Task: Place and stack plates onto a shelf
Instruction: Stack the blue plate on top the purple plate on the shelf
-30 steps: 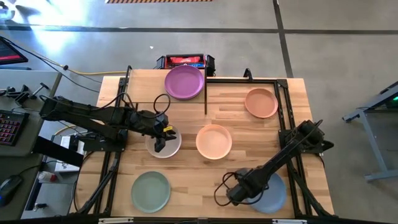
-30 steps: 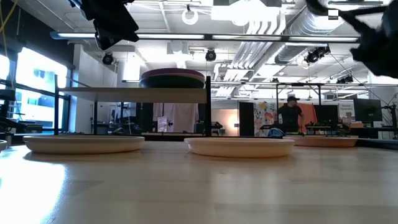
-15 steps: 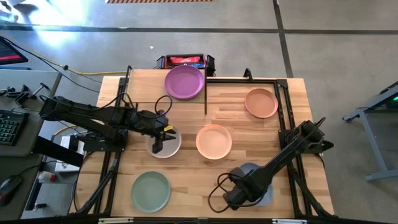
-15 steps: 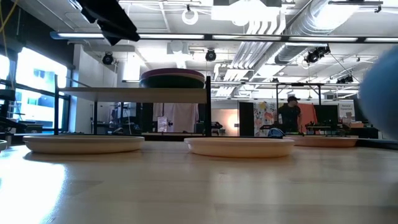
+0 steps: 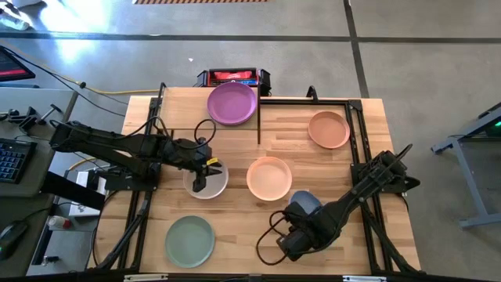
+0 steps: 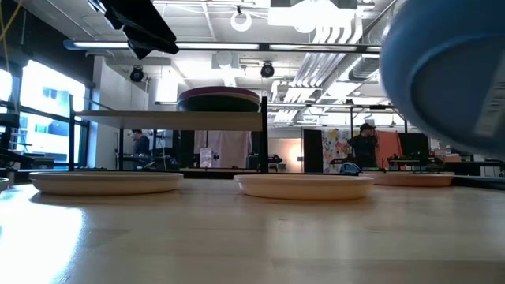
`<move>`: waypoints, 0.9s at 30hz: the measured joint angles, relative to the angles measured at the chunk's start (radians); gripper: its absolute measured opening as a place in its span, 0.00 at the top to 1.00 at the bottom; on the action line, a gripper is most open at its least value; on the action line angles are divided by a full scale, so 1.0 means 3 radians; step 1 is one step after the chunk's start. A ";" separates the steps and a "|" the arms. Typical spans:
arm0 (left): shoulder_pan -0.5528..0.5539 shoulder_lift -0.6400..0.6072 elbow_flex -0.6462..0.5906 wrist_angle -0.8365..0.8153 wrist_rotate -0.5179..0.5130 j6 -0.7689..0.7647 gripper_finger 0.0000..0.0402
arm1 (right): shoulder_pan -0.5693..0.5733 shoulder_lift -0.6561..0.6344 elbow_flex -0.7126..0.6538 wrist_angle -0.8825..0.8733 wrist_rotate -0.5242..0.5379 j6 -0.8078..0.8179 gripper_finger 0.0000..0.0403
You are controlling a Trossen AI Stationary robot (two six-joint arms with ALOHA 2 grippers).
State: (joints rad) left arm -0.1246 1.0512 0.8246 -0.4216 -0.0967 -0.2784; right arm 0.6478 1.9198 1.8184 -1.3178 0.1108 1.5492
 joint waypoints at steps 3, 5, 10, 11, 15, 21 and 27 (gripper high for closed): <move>0.0004 0.0000 0.0000 -0.0001 -0.0008 -0.0322 0.76 | -0.0090 0.0000 0.0009 -0.0004 0.0003 -0.0229 1.00; 0.0023 -0.0001 0.0000 -0.0011 -0.0006 -0.0513 0.76 | -0.0158 0.0000 0.0009 -0.0004 -0.0023 -0.0413 1.00; 0.0103 0.0000 0.0000 -0.0041 0.0019 -0.0912 0.75 | -0.0331 0.0000 0.0009 0.0042 -0.0048 -0.0953 1.00; 0.0123 0.0000 0.0000 -0.0053 0.0047 -0.0987 0.74 | -0.0365 0.0000 0.0009 0.0044 -0.0049 -0.1094 1.00; 0.0191 0.0000 0.0000 -0.0185 0.0189 -0.1345 0.71 | -0.0515 0.0000 0.0009 0.0055 -0.0052 -0.1714 1.00; 0.0273 0.0000 0.0000 -0.0354 0.0460 -0.1989 0.66 | -0.0746 0.0000 0.0009 0.0056 -0.0060 -0.3095 1.00; 0.0313 0.0000 0.0000 -0.0343 0.0453 -0.2650 0.67 | -0.0971 0.0000 0.0009 0.0069 -0.0062 -0.4367 1.00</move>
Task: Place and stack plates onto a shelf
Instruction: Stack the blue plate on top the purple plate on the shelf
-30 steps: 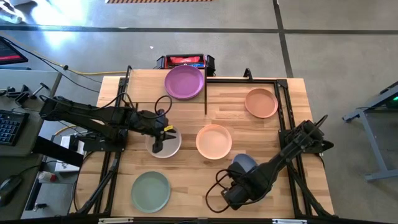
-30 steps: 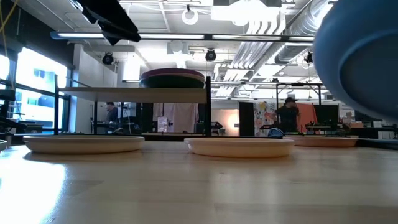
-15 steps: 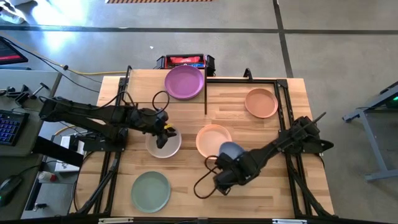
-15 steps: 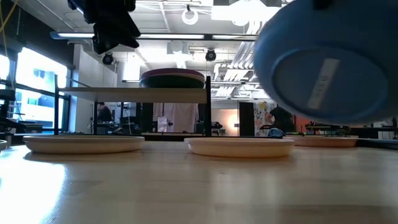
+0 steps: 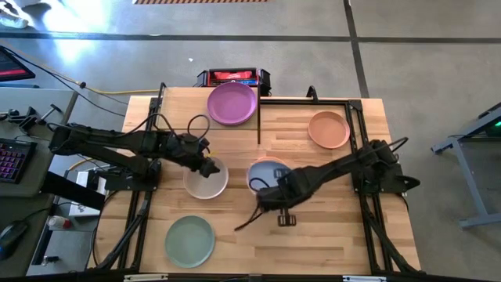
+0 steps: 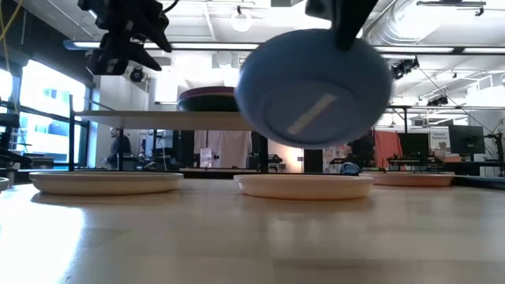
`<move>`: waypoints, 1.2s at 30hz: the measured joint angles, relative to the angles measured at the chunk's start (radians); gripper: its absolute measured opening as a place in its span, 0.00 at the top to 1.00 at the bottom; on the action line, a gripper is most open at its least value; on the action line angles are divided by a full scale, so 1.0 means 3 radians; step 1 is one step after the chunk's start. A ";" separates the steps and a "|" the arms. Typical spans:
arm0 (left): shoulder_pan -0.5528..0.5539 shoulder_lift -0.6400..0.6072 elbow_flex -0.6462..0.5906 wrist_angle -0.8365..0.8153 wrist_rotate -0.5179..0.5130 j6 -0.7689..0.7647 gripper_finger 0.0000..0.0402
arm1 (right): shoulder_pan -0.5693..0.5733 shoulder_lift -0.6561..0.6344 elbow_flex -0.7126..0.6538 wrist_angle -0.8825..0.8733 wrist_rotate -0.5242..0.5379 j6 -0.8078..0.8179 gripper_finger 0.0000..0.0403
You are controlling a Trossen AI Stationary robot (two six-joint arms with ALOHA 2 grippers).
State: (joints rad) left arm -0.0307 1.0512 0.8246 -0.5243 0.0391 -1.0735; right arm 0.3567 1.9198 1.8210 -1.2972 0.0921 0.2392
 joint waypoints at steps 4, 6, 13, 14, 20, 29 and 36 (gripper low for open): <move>0.0001 0.0038 0.0000 0.0005 0.0005 -0.0278 0.68 | -0.0090 0.0000 0.0000 0.0118 0.0001 -0.0595 1.00; -0.0012 0.0074 0.0000 0.0014 0.0040 -0.0376 0.68 | -0.0106 0.0000 0.0000 0.0192 -0.0008 -0.0840 1.00; -0.0095 0.0327 0.0000 0.0025 0.0125 -0.0585 0.68 | -0.0105 0.0000 0.0000 0.0384 -0.0010 -0.1411 1.00; -0.0100 0.0366 0.0000 0.0032 0.0125 -0.0607 0.68 | -0.0105 0.0000 0.0000 0.0387 -0.0010 -0.1468 1.00; -0.0100 0.0571 0.0000 0.0270 0.0125 -0.0696 0.68 | -0.0105 0.0000 0.0000 0.0415 -0.0009 -0.1758 1.00; -0.0099 0.0805 0.0000 0.0472 0.0158 -0.0808 0.68 | -0.0106 0.0000 0.0000 0.0427 0.0036 -0.1912 1.00; -0.0099 0.0935 -0.0001 0.0580 0.0160 -0.0811 0.68 | -0.0106 -0.0001 0.0000 0.0444 0.0043 -0.1936 1.00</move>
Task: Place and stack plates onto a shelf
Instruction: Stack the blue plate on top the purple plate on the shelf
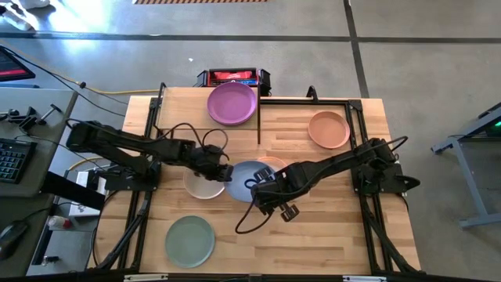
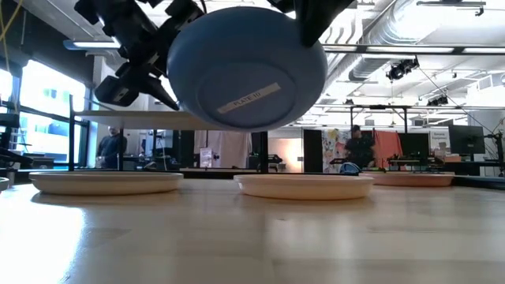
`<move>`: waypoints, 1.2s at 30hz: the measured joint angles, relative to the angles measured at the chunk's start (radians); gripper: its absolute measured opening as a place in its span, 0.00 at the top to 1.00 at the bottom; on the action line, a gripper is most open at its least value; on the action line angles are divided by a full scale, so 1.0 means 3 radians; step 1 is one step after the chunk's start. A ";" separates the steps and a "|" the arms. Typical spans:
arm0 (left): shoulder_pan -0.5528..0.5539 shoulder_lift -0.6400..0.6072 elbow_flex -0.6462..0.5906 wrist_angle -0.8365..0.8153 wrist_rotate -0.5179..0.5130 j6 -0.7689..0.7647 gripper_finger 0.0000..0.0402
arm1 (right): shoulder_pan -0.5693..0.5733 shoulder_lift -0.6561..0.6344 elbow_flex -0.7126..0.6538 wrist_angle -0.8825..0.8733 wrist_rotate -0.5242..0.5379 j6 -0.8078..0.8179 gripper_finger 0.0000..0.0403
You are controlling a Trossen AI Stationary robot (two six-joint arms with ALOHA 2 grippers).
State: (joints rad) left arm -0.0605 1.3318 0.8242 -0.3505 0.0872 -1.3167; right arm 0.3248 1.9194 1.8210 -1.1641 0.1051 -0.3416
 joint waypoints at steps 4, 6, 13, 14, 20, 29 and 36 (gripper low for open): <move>0.0000 0.0008 0.0000 0.0040 0.0000 0.0002 0.69 | 0.0000 0.0000 0.0000 -0.0013 0.0000 0.0000 1.00; 0.0000 0.0008 0.0000 0.0031 0.0000 0.0003 0.69 | 0.0000 0.0000 0.0000 -0.0026 0.0000 -0.0001 1.00; -0.0001 0.0008 0.0000 0.0031 -0.0003 0.0001 0.79 | 0.0000 0.0000 0.0000 -0.0035 0.0000 -0.0100 1.00; -0.0001 0.0008 0.0000 0.0028 -0.0004 0.0001 0.81 | 0.0000 0.0000 0.0000 -0.0035 0.0000 -0.0102 1.00; 0.0000 0.0008 0.0000 0.0017 -0.0048 0.0016 0.94 | -0.0001 -0.0003 0.0000 -0.0015 0.0042 -0.0117 1.00; 0.0001 0.0007 0.0000 0.0035 -0.0181 0.0017 0.99 | 0.0000 -0.0003 0.0000 0.0006 0.0113 -0.0121 1.00; -0.0003 0.0005 -0.0001 0.0042 -0.0183 0.0029 0.99 | 0.0033 -0.0003 0.0000 0.0021 0.0144 -0.0166 0.97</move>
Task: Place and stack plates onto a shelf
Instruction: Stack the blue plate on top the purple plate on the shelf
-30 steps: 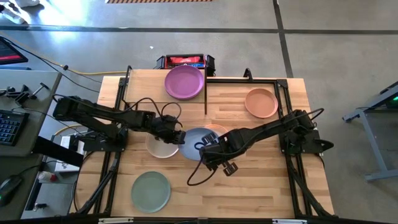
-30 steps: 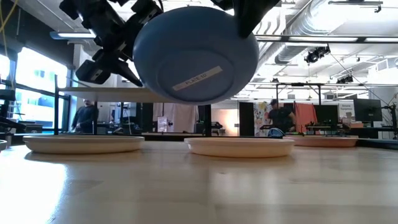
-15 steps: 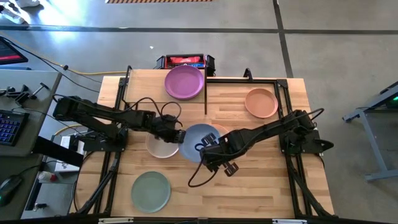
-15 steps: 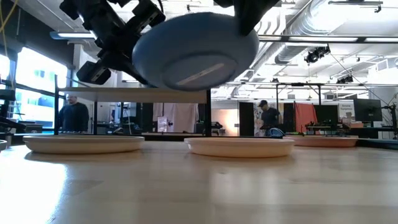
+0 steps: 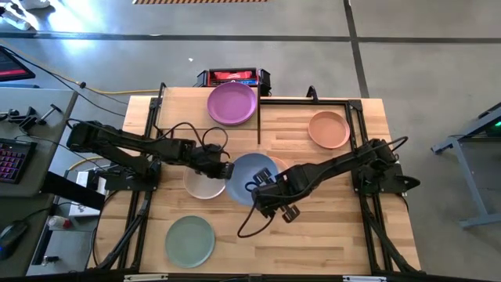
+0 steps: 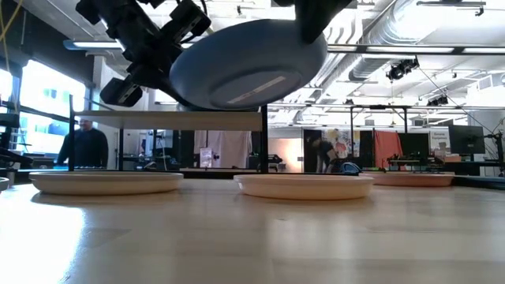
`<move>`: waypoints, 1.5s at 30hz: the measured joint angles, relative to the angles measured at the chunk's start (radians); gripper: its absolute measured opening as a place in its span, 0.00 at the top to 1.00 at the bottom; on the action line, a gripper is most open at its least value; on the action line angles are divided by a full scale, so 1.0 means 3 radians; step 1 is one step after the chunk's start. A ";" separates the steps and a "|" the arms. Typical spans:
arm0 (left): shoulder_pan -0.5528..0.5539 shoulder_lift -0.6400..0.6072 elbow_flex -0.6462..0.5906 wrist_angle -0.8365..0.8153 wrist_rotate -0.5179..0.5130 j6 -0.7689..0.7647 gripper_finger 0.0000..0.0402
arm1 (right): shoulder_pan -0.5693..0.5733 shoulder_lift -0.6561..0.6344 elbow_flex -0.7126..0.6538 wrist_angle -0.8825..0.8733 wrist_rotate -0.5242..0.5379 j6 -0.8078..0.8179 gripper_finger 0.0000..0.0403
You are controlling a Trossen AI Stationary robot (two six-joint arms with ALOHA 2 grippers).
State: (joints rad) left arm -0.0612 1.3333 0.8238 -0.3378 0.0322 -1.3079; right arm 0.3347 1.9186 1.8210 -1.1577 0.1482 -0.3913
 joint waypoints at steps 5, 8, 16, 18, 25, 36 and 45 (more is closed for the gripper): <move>-0.0005 -0.0002 0.0001 0.0004 -0.0034 0.0059 0.99 | 0.0021 0.0000 0.0000 0.0010 0.0027 0.0064 0.86; -0.0003 -0.0002 0.0001 -0.0003 -0.0051 0.0086 0.99 | 0.0020 -0.0014 -0.0001 -0.0040 0.0028 0.0176 0.80; 0.0017 -0.0030 0.0001 -0.0035 -0.0101 0.0284 0.99 | 0.0021 -0.0261 -0.0001 -0.0172 0.0066 0.0588 0.73; 0.0058 -0.0086 0.0001 -0.0086 -0.0101 0.0335 0.99 | 0.0017 -0.0335 -0.0001 -0.0209 0.0097 0.0726 0.73; 0.0301 -0.0388 0.0002 -0.0187 -0.0154 0.0556 0.99 | 0.0018 -0.0527 -0.0001 -0.0354 0.0294 0.1160 0.73; 0.0949 -0.0999 0.0002 -0.0252 -0.0236 0.1001 0.99 | 0.0018 -0.0562 -0.0001 -0.0341 0.0312 0.1464 0.73; 0.1622 -0.1172 0.0464 -0.0728 -0.0233 0.1630 0.99 | 0.0018 -0.0562 -0.0001 -0.0332 0.0437 0.1607 0.73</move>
State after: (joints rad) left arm 0.4255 0.9816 0.9629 -0.5562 -0.0378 -0.8187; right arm 0.3401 1.7500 1.8206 -1.2574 0.2793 0.0909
